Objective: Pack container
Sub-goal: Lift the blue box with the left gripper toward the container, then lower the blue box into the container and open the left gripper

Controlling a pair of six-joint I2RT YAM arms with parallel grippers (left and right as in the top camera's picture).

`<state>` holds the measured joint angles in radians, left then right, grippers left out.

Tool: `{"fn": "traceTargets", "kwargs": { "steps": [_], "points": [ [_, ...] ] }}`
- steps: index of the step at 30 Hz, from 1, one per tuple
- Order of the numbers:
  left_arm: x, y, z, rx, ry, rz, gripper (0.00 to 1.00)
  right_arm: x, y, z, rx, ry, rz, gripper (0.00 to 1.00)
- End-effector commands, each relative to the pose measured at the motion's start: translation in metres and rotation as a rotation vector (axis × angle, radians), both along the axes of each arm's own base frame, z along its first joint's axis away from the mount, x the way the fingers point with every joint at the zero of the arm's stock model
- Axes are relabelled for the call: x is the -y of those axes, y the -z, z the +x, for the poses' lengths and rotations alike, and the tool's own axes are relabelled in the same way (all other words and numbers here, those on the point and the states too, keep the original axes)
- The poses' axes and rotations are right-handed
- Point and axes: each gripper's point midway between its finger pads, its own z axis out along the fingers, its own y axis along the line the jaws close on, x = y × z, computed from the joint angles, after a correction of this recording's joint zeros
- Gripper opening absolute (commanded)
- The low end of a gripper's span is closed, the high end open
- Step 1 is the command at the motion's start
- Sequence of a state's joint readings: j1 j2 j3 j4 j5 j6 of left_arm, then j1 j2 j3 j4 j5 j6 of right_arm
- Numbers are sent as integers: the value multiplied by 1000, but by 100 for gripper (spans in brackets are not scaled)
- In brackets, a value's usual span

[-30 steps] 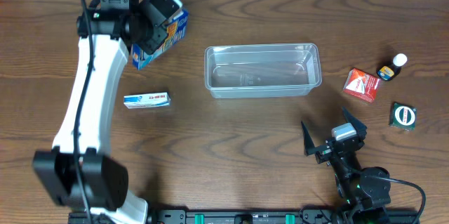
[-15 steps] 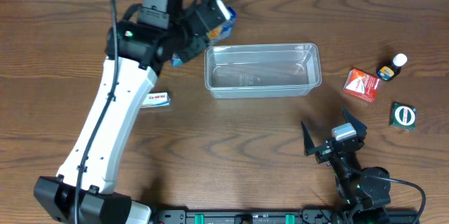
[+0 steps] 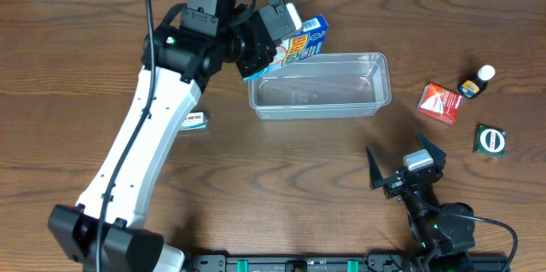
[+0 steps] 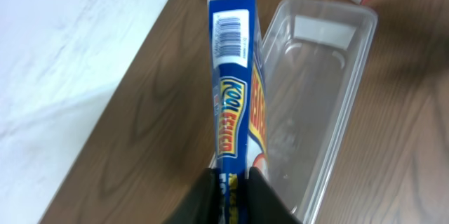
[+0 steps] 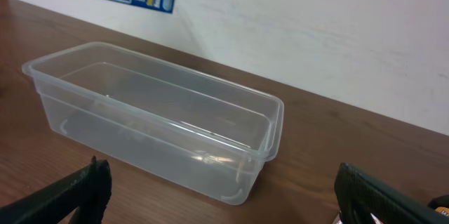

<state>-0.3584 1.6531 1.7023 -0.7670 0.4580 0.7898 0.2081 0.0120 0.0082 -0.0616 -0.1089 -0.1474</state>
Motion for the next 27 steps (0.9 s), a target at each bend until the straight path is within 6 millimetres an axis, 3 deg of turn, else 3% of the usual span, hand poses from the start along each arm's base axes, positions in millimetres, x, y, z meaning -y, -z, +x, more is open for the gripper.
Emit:
{"fn": "traceTargets", "kwargs": {
  "steps": [1, 15, 27],
  "points": [
    [19, 0, 0, -23, 80, -74, 21, -2, 1, -1, 5, -11, -13, 99],
    [31, 57, 20, -140, 97, -60, 22, -2, 1, -1, 5, -11, -13, 99],
    [31, 64, 19, -163, 93, -52, 21, -2, 1, -1, 5, -11, -13, 99]
  ]
}}
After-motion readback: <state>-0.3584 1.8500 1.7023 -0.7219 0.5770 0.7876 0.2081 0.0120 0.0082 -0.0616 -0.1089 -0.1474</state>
